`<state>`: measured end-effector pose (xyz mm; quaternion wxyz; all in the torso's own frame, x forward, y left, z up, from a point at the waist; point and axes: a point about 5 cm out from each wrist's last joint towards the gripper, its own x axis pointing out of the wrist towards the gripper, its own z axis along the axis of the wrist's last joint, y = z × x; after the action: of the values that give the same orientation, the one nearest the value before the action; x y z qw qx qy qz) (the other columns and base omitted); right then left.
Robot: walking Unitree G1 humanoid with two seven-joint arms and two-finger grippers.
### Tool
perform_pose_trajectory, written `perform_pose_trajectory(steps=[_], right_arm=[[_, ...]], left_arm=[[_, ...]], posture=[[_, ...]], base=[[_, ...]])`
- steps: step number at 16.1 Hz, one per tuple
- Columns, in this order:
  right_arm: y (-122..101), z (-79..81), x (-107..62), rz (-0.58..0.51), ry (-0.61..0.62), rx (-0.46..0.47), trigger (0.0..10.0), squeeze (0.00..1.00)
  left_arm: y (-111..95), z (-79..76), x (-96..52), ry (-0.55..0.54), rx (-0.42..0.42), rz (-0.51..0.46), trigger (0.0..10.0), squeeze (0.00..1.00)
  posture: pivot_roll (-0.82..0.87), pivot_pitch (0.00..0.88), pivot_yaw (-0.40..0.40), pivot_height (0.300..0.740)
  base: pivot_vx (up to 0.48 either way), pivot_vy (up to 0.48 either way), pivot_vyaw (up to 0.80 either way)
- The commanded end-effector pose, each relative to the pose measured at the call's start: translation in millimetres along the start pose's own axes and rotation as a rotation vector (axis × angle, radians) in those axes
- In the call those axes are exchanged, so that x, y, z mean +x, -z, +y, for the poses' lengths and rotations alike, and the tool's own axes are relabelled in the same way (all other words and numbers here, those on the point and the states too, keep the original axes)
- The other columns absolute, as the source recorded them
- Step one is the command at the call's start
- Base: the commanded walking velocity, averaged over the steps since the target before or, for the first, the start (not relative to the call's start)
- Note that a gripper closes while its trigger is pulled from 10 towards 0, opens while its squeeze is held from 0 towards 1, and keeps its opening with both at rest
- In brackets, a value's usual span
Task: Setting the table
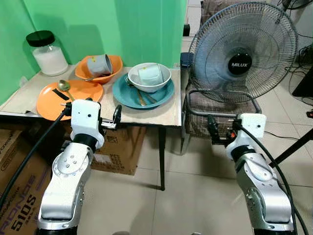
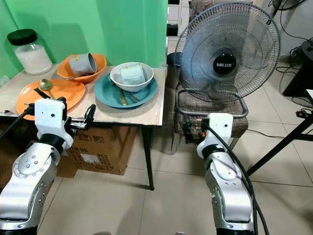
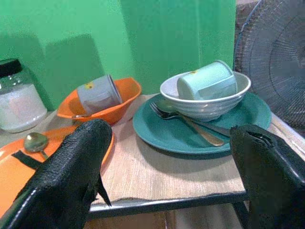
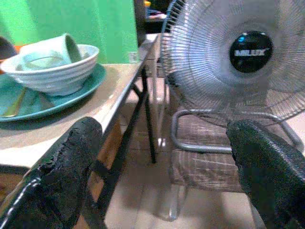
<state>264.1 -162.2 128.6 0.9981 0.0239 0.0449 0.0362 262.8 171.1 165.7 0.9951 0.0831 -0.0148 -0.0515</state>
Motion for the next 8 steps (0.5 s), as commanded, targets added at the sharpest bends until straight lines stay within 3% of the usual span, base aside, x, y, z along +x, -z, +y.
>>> perform_pose_trajectory(steps=[1,4,7,8], right_arm=[[-1.3,4.3,1.4,0.004,-0.03,0.007,10.0,1.0],[-6.0,6.7,4.3,-0.018,-0.023,0.002,10.0,1.0],[-7.3,3.8,8.4,-0.003,0.004,0.032,10.0,1.0],[-8.5,3.9,8.5,-0.006,-0.004,0.033,10.0,0.0]], left_arm=[[-2.7,1.2,-1.0,0.01,0.02,-0.014,10.0,1.0],[-3.2,-0.9,-1.9,0.047,0.021,-0.013,10.0,1.0],[-3.3,-2.9,-1.9,0.069,0.03,-0.012,10.0,1.0],[-2.6,-3.6,-2.2,0.081,0.04,-0.005,10.0,1.0]], posture=[[0.11,0.0,0.022,0.74],[0.12,0.0,0.02,0.74],[0.12,0.0,0.019,0.74],[0.12,0.0,0.019,0.74]], base=[[0.0,0.0,0.0],[0.296,0.0,0.8],[0.389,0.0,0.0],[0.398,0.0,0.0]])
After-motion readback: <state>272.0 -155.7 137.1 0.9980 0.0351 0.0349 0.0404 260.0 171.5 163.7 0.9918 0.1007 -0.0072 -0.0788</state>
